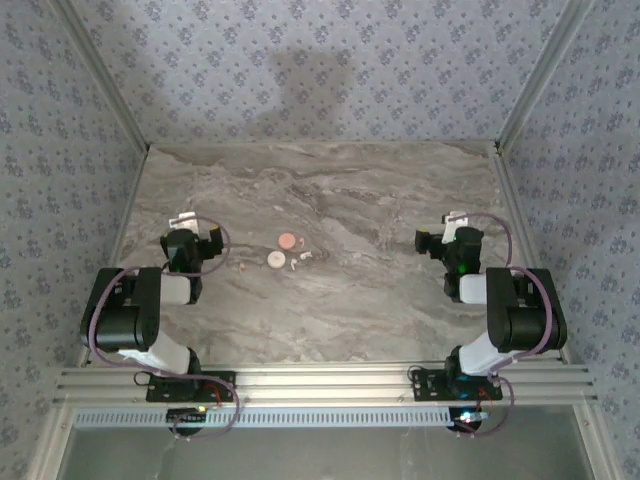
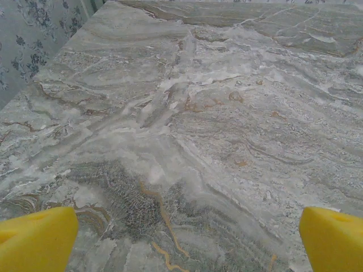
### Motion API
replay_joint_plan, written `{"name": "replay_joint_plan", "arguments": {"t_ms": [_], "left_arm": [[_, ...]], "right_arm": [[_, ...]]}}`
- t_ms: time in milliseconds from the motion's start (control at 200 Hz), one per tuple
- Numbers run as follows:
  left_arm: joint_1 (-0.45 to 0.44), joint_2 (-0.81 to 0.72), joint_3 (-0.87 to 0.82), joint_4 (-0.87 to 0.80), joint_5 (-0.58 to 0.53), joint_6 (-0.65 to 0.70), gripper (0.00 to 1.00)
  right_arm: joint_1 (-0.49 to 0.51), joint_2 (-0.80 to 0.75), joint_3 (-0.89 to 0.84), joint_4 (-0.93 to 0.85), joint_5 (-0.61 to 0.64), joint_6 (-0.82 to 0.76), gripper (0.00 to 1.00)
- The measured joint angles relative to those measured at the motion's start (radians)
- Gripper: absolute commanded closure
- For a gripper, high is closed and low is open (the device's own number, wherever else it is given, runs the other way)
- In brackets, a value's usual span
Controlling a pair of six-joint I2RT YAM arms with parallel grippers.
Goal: Insert the wireless bluetooth earbuds into the charging case
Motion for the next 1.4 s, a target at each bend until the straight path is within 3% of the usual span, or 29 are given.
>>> {"name": "replay_joint_plan", "arguments": {"t_ms": [440,635,1219,1314,1404], "left_arm": [[0.0,0.0,0.0,0.0,0.0,0.0,0.0],[0.0,0.0,0.0,0.0,0.0,0.0,0.0],[0.0,0.0,0.002,-0.004,0.023,0.008,0.02],[-0.007,-0.019,0.016,-0.055,0.024,0.018,0.07],[-0.029,-0.098,0.075,-0.224,-0.002,0.012,0.11]], "right_arm": [[0.036,-0.005,0.007,-0.024,0.038,-0.016,0.0],[-0.006,-0.014,0.039,-0.053,0.017,-0.013,0.0],[-0.006,-0.015,0.039,-0.068,0.009,-0.011,0.0],[-0.006,-0.015,0.039,-0.068,0.009,-0.011,0.0],[-0.006,-0.015,0.039,-0.068,0.009,-0.011,0.0]]}}
